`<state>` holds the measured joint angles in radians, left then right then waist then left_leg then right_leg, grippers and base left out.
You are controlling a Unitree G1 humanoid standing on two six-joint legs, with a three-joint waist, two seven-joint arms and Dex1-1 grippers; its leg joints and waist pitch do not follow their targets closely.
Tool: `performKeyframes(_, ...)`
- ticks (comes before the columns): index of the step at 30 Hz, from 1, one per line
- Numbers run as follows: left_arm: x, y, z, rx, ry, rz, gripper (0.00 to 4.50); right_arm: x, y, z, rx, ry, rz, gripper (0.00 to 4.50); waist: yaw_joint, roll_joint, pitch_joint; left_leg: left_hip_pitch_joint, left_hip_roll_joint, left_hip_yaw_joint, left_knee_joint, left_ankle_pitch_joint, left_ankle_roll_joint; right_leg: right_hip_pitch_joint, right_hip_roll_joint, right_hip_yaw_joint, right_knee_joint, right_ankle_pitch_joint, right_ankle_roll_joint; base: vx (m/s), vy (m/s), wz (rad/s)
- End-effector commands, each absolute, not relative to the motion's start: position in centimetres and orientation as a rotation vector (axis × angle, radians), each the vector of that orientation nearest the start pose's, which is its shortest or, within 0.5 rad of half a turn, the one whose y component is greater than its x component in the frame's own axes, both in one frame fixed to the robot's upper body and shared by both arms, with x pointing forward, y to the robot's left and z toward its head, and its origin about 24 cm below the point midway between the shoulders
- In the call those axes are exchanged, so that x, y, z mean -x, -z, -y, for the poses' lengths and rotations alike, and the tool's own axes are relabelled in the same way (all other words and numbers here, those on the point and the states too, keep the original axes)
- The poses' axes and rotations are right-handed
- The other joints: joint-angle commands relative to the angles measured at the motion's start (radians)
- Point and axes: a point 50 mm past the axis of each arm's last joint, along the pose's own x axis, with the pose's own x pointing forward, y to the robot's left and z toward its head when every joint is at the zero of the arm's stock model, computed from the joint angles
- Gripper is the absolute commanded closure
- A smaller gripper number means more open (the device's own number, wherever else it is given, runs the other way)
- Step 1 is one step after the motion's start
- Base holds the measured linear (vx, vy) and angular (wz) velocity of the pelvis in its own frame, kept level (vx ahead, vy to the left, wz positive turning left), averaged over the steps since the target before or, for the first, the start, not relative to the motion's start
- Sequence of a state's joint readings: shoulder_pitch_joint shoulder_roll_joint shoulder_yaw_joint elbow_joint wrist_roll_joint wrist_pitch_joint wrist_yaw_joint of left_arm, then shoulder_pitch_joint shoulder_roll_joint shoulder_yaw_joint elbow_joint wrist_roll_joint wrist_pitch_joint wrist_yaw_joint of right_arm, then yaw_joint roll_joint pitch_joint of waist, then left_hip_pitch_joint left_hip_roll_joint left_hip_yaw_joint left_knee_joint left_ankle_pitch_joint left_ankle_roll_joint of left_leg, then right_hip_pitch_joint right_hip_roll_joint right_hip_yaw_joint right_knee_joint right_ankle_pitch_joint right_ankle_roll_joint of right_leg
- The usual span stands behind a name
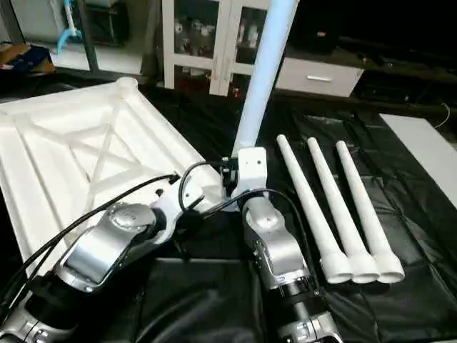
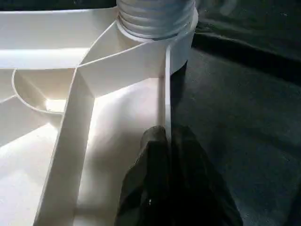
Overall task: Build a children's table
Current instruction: Insert table leg to table base
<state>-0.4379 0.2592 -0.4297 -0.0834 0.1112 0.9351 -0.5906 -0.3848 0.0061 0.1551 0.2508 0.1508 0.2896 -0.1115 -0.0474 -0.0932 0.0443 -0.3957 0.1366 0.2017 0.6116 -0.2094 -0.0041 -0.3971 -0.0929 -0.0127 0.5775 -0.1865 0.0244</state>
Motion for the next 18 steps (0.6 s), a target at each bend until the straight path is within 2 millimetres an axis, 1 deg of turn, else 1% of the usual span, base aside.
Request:
performKeyframes(1, -29.5, -9.2, -10.5, -0.514, 0.63, -0.52, 4.5, -29.9, 0.0, 17.5, 0.138, 0.309, -0.457, 2.64, 0.002, 0.021, -0.048, 0.037, 0.087, -0.05, -0.108, -0.354, -0.109, -0.001, -0.049, 0.03, -0.06, -0.221, -0.117, 0.0, 0.0, 0.0)
performKeyframes(3, -29.5, -9.2, -10.6, -0.513, 0.625, -0.524, 4.5, -30.0, 0.1, 17.5, 0.131, 0.311, -0.461, 2.64, 0.003, 0.022, -0.05, 0.037, 0.087, -0.05, -0.106, -0.347, -0.111, -0.002, -0.047, 0.029, -0.059, -0.221, -0.116, 0.029, -0.018, 0.01)
performKeyframes(4, -29.5, -9.3, -10.7, -0.521, 0.62, -0.524, 4.5, -30.0, 0.1, 17.5, 0.125, 0.309, -0.46, 2.64, 0.004, 0.021, -0.054, 0.032, 0.086, -0.049, -0.104, -0.304, -0.107, 0.005, -0.046, 0.028, -0.052, -0.169, -0.121, 0.057, -0.037, 0.01)
performKeyframes(5, -29.5, -9.3, -10.7, -0.522, 0.62, -0.524, 4.5, -30.1, 0.1, 17.4, 0.117, 0.308, -0.461, 2.64, 0.005, 0.021, -0.056, 0.03, 0.087, -0.049, -0.103, -0.274, -0.103, 0.01, -0.046, 0.027, -0.047, -0.135, -0.124, 0.057, -0.029, -0.02)
performKeyframes(6, -29.5, -9.3, -10.6, -0.522, 0.625, -0.527, 4.5, -30.2, 0.0, 17.3, 0.098, 0.301, -0.456, 2.64, 0.007, 0.023, -0.06, 0.027, 0.086, -0.047, -0.098, -0.2, -0.091, 0.016, -0.045, 0.026, -0.038, -0.044, -0.136, 0.0, 0.0, 0.0)
performKeyframes(7, -29.4, -9.3, -10.6, -0.528, 0.626, -0.528, 4.5, -30.4, -0.1, 17.0, 0.075, 0.294, -0.443, 2.64, 0.008, 0.024, -0.061, 0.027, 0.085, -0.044, -0.094, -0.146, -0.077, 0.019, -0.043, 0.025, -0.03, 0.029, -0.149, 0.0, 0.0, 0.0)
performKeyframes(9, -29.3, -9.2, -10.6, -0.53, 0.635, -0.532, 4.5, -30.7, -0.5, 16.3, 0.029, 0.253, -0.419, 2.64, 0.009, 0.024, -0.062, 0.026, 0.084, -0.041, -0.091, -0.118, -0.065, 0.023, -0.041, 0.024, -0.027, 0.067, -0.161, 0.0, 0.0, 0.0)
performKeyframes(10, -29.3, -9.1, -10.6, -0.538, 0.639, -0.533, 4.5, -31.0, -0.8, 15.7, 0.006, 0.213, -0.402, 2.64, 0.009, 0.024, -0.06, 0.027, 0.084, -0.039, -0.09, -0.113, -0.055, 0.026, -0.04, 0.025, -0.027, 0.071, -0.173, 0.0, 0.0, 0.0)
performKeyframes(11, -29.3, -9.1, -10.6, -0.537, 0.644, -0.535, 4.5, -31.0, -1.0, 15.6, 0.009, 0.203, -0.396, 2.64, 0.01, 0.025, -0.06, 0.029, 0.085, -0.039, -0.091, -0.116, -0.055, 0.026, -0.039, 0.025, -0.027, 0.064, -0.175, 0.0, 0.0, 0.0)
performKeyframes(14, -29.2, -9.1, -10.6, -0.532, 0.648, -0.538, 4.5, -31.2, -1.4, 15.1, 0.018, 0.164, -0.374, 2.64, 0.011, 0.024, -0.057, 0.033, 0.087, -0.037, -0.092, -0.144, -0.064, 0.023, -0.037, 0.025, -0.031, 0.014, -0.176, 0.0, 0.0, 0.0)
performKeyframes(16, -29.2, -9.1, -10.6, -0.533, 0.65, -0.538, 4.5, -31.3, -1.6, 14.9, 0.009, 0.137, -0.364, 2.64, 0.013, 0.025, -0.056, 0.034, 0.088, -0.037, -0.093, -0.165, -0.076, 0.021, -0.036, 0.026, -0.032, -0.019, -0.169, 0.0, 0.0, 0.0)
performKeyframes(17, -29.2, -9.1, -10.6, -0.536, 0.65, -0.537, 4.5, -31.3, -1.6, 14.8, 0.004, 0.131, -0.361, 2.29, 0.014, 0.025, -0.056, 0.035, 0.088, -0.037, -0.093, -0.171, -0.078, 0.021, -0.036, 0.026, -0.033, -0.025, -0.167, 0.0, 0.0, 0.0)
performKeyframes(18, -29.1, -9.1, -10.6, -0.533, 0.653, -0.538, 4.5, -31.3, -1.7, 14.7, 0.001, 0.122, -0.359, 2.29, 0.014, 0.025, -0.057, 0.034, 0.088, -0.038, -0.093, -0.174, -0.081, 0.021, -0.036, 0.026, -0.032, -0.028, -0.165, 0.0, 0.0, 0.0)
